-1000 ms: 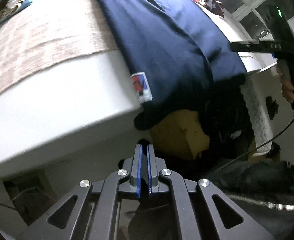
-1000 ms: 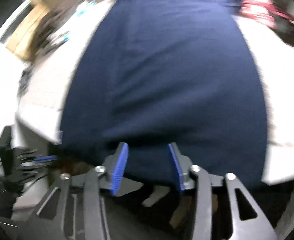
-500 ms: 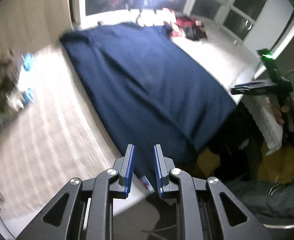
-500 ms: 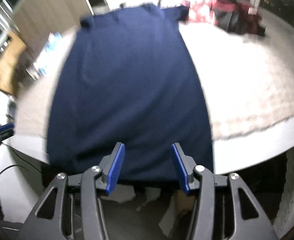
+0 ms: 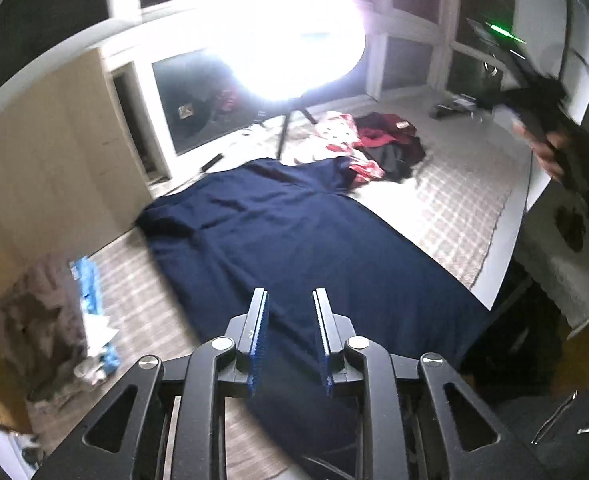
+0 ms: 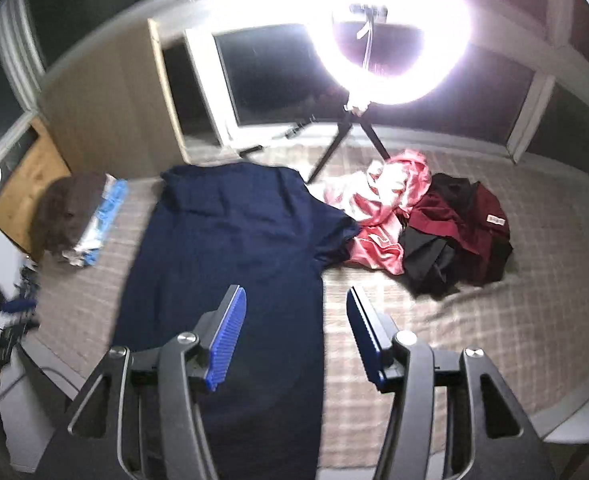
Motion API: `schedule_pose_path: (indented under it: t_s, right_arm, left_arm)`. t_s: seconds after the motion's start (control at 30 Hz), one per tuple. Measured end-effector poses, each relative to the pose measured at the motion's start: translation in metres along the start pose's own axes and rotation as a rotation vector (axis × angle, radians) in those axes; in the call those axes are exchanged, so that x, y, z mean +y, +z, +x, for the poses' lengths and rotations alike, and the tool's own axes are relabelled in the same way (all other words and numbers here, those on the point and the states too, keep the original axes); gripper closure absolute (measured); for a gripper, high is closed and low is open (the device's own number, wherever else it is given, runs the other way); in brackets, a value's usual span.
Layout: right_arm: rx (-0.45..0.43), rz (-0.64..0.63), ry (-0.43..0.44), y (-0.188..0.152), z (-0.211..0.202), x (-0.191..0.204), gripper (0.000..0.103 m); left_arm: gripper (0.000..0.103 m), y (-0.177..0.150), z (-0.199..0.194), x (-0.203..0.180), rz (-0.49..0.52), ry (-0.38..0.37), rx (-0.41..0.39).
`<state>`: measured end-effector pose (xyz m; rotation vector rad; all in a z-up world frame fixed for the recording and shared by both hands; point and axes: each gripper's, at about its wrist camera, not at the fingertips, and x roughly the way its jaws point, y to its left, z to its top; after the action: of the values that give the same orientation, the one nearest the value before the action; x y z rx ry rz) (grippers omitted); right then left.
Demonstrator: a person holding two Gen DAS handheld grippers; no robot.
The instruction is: Fold clothes
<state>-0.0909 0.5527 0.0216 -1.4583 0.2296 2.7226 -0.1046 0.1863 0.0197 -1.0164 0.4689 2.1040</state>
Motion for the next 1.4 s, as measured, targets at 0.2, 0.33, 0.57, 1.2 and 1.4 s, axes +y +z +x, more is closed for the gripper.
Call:
schedule_pose_path:
  t_s: [0.2,0.33,0.57,1.2,1.4]
  right_arm:
    - [0.038,-0.115,0.046,0.032,0.024,-0.047,0.048]
    - [0.118,-0.094,0.08,0.051,0.086,-0.079,0.039]
    - [0.243,-0.054,0.095,0.049,0.212,-0.11,0.039]
    - [0.269,0.094,0.194,0.055,0.25,-0.113,0.096]
    - [0.227,0.065,0.154,0.059,0.237,-0.103,0.097]
  left_arm:
    - [0.078,0.012,0.037,-0.043,-0.036,-0.037,0.075]
    - [0.077,0.025,0.077,-0.062,-0.105,-0.049,0.137]
    - [0.077,0.057,0.175,-0.069,-0.128,-0.008,0.254]
    - [0.077,0.128,0.334,0.03,-0.157,-0.043,0.357]
    - [0.077,0.185,0.371,0.058,-0.206,-0.139,0.301]
